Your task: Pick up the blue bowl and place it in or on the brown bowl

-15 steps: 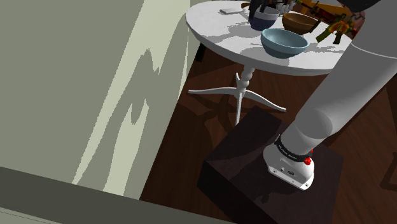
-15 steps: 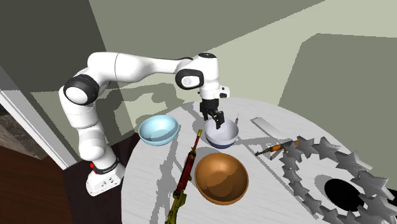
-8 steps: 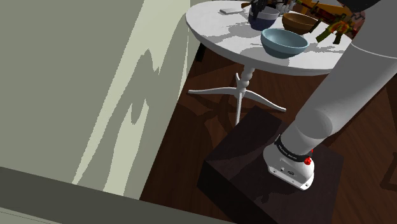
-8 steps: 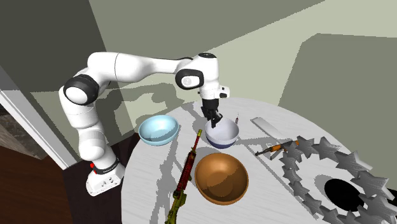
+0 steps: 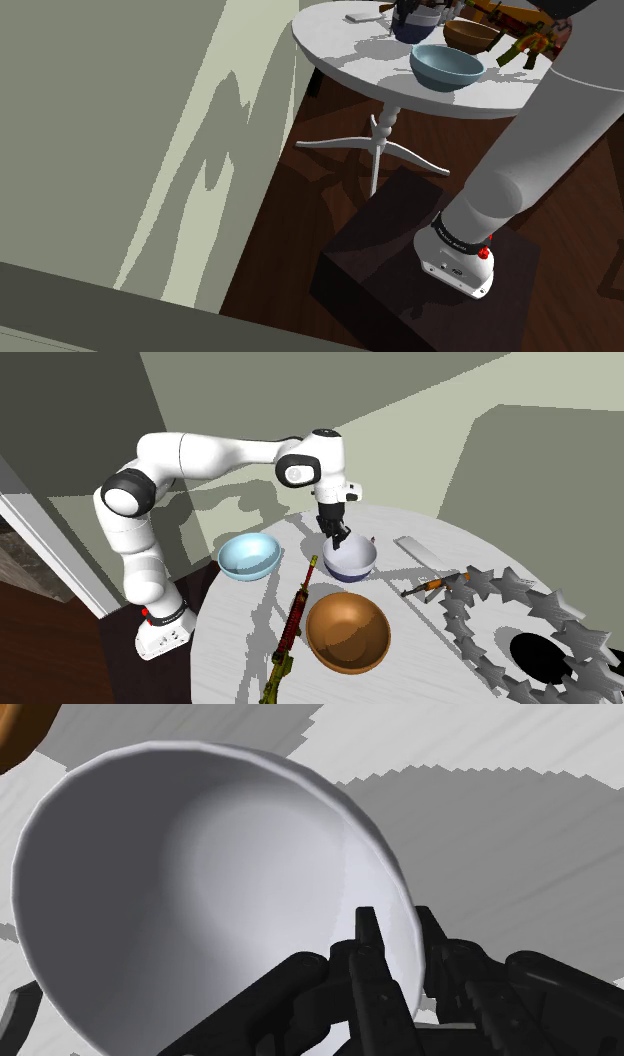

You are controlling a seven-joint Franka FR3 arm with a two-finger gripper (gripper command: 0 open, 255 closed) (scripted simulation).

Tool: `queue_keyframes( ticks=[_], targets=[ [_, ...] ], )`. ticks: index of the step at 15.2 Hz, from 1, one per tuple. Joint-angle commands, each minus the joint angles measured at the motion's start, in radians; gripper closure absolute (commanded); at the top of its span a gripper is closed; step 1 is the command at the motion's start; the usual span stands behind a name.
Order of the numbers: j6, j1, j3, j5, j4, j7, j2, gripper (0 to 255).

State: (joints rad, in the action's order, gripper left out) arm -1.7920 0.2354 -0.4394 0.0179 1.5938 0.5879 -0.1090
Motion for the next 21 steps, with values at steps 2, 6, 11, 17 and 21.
queue_keyframes(
  ticks=[2,6,11,17,21],
  targets=[
    [0.043,0.001,-0.001,-0.002,-0.046,0.002,-0.003,255],
    [0.101,0.005,-0.002,-0.008,-0.116,0.009,-0.016,255],
    [0.177,0.013,-0.005,-0.02,-0.215,0.019,-0.041,255],
    [0.276,0.03,-0.01,-0.041,-0.354,0.033,-0.084,255],
    [0.35,0.047,-0.014,-0.062,-0.466,0.045,-0.126,255]
  ],
)
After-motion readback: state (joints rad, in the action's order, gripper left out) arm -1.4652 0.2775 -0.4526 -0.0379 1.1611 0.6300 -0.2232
